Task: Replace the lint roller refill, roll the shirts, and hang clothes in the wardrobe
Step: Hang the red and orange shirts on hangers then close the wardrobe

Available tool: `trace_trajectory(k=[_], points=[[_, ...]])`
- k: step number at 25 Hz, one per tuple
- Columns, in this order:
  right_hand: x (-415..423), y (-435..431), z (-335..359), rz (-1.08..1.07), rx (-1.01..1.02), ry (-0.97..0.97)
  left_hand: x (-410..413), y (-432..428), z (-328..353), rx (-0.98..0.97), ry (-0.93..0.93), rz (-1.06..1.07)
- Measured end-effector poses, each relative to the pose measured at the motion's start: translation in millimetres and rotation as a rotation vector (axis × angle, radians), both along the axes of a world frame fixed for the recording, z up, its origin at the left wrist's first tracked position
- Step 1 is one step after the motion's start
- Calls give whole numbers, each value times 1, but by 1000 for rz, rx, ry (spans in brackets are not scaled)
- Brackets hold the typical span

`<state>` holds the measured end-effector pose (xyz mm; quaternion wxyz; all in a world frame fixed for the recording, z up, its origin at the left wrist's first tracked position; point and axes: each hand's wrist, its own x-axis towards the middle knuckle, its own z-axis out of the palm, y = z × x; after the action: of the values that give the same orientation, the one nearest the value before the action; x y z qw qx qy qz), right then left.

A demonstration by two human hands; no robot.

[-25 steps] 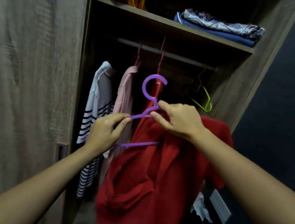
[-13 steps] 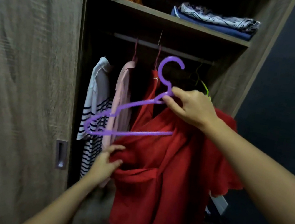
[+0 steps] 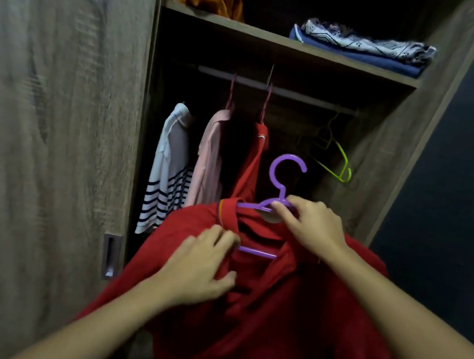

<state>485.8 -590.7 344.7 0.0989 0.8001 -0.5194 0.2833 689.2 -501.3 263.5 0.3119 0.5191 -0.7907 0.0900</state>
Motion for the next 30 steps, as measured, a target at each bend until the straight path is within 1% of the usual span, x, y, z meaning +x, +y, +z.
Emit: trace_trajectory(k=[1,3,4,6,8,10,11,13,14,15,16,19,21,22,23,25,26,27,29,30], points=[[-6,0,2,26,25,-38,14,-3,2,-73,8,94],[-13,1,4,80,26,-110,44,-13,12,-208,137,264],[-13,1,5,93,12,-134,56,-19,19,-211,147,256],[-9,1,8,107,17,-153,76,-29,31,-137,175,65],[-8,-2,11,107,48,-193,92,-32,45,-108,328,-69],[-14,-8,14,110,53,-256,115,-35,57,-137,457,-80],[-19,-11,14,158,92,-308,125,-35,60,-153,482,-53],[-27,-13,10,356,263,-396,138,-34,59,-151,521,-6],[-29,-12,7,445,357,-400,142,-34,57,-135,522,13],[-30,-12,1,493,406,-390,145,-34,54,-102,522,16],[-29,-11,-5,503,402,-378,147,-32,52,-56,500,6],[-22,-13,-15,514,361,-413,144,-28,61,90,353,-89],[-12,-13,-11,540,355,-405,136,-29,76,147,240,-143],[-8,-13,-6,554,355,-416,134,-32,81,153,225,-131],[-6,-13,-2,563,353,-448,137,-39,84,140,235,-70],[-8,-15,4,551,334,-513,144,-45,86,69,321,90],[-12,-17,5,537,315,-534,146,-41,84,20,337,86],[-17,-17,7,523,296,-552,144,-35,80,-35,286,27],[-23,-17,12,506,269,-574,134,-27,73,-107,100,-77],[-24,-16,15,504,263,-571,131,-27,70,-127,91,-119]])
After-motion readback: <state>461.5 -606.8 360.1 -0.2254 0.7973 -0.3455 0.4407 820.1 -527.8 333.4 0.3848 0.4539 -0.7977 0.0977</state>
